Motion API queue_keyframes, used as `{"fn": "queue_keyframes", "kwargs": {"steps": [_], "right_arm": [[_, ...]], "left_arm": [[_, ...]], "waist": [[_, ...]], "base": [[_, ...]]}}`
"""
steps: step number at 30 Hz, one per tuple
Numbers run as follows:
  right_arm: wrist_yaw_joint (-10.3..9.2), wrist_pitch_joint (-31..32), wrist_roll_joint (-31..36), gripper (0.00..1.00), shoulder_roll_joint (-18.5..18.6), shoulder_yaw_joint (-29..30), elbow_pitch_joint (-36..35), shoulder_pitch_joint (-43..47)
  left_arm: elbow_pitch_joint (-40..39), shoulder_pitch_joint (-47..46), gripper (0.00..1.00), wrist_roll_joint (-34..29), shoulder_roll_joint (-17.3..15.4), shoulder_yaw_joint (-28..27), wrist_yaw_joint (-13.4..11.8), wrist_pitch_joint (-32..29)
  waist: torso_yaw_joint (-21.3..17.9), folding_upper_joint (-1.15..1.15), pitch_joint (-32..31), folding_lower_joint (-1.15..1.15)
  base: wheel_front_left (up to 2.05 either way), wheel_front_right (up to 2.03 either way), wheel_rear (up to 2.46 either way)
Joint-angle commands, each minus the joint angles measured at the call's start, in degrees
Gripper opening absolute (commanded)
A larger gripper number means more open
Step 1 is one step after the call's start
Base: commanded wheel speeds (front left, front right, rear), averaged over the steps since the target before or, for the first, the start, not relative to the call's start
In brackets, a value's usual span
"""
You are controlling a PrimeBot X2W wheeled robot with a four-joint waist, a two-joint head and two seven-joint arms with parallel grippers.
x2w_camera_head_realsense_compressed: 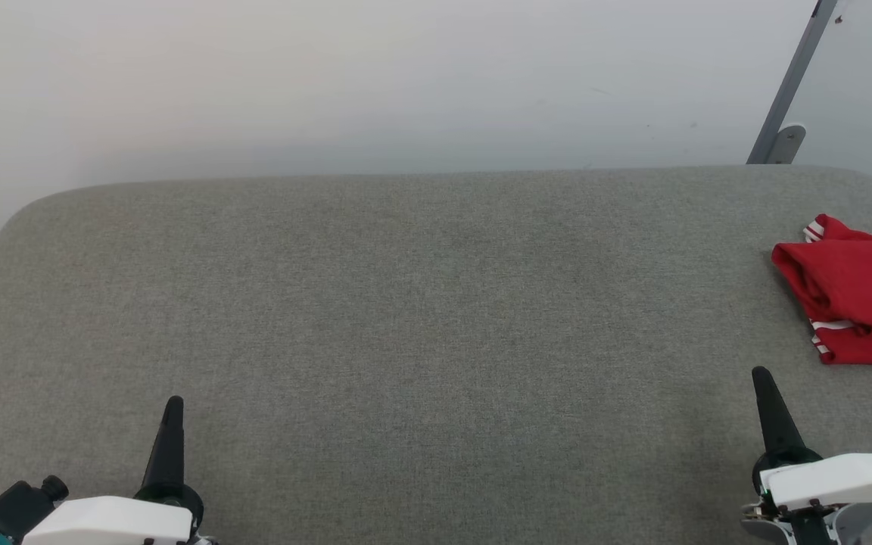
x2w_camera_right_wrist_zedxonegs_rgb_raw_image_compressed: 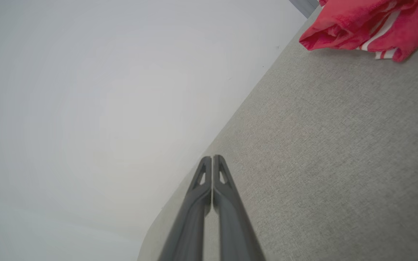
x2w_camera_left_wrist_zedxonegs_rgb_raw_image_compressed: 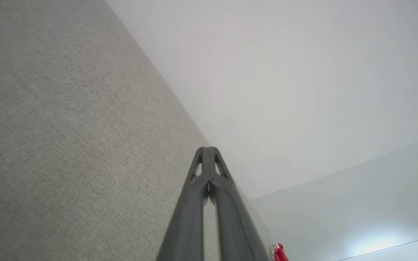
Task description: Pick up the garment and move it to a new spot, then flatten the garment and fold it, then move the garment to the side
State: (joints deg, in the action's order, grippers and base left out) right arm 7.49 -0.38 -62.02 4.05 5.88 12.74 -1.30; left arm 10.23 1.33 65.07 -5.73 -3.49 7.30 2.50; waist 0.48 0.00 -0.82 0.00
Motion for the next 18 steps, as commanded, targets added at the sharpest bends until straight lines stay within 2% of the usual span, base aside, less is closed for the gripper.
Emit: {"fn": "queue_keyframes", "kwargs": {"steps": [1, 18], "right_arm": [[0.01, 0.4, -1.6, 0.0, 0.0, 0.2, -0.4, -1.3], [0.01, 2.6, -10.8, 0.0, -0.4, 0.4, 0.1, -2.5]], "left_arm": [[-0.2, -1.5, 0.0, 1.7, -0.2, -0.4, 0.2, -0.5], [1.1, -3.6, 0.0, 10.0, 0.6, -1.0, 0.2, -3.0]], "waist": [[0.0, 0.0, 0.0, 0.0], [-0.1, 0.0, 0.3, 0.0]], "base": [[0.0, 0.0, 0.0], [0.0, 0.0, 0.0]]}}
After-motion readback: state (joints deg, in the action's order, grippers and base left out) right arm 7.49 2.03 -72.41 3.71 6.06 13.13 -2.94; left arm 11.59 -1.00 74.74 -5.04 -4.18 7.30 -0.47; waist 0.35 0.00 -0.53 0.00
